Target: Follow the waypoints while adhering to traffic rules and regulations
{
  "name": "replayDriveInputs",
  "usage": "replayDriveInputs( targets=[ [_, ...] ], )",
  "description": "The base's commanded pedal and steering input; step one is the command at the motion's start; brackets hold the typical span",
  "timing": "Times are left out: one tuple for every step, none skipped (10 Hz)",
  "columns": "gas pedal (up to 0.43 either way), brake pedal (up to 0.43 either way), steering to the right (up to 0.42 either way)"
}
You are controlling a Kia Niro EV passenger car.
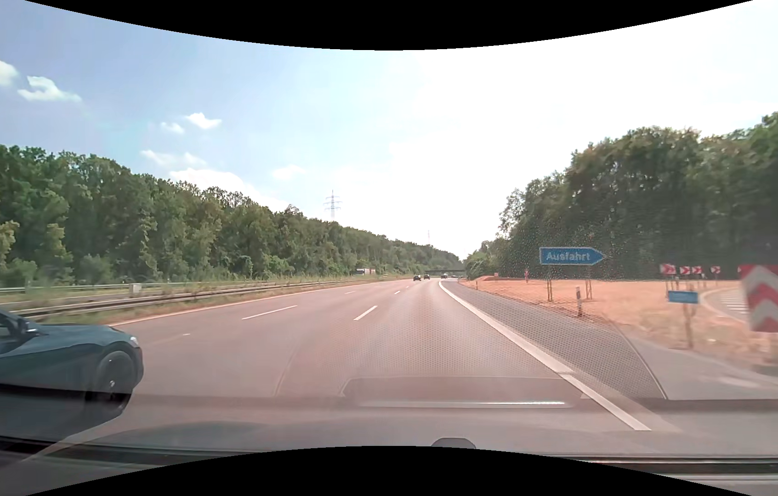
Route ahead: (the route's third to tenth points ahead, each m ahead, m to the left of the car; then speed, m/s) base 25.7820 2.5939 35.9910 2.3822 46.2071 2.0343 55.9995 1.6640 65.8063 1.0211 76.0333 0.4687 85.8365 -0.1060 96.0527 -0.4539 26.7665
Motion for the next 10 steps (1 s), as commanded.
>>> replayDriveInputs(
  targets=[
    [0.331, 0.000, 0.001],
    [0.331, 0.000, 0.000],
    [0.331, 0.000, 0.001],
    [0.331, 0.000, 0.001],
    [0.331, 0.000, 0.001],
    [0.331, 0.000, 0.000],
    [0.331, 0.000, 0.000],
    [0.331, 0.000, 0.000],
    [0.331, 0.000, 0.001],
    [0.331, 0.000, 0.001]
  ],
)
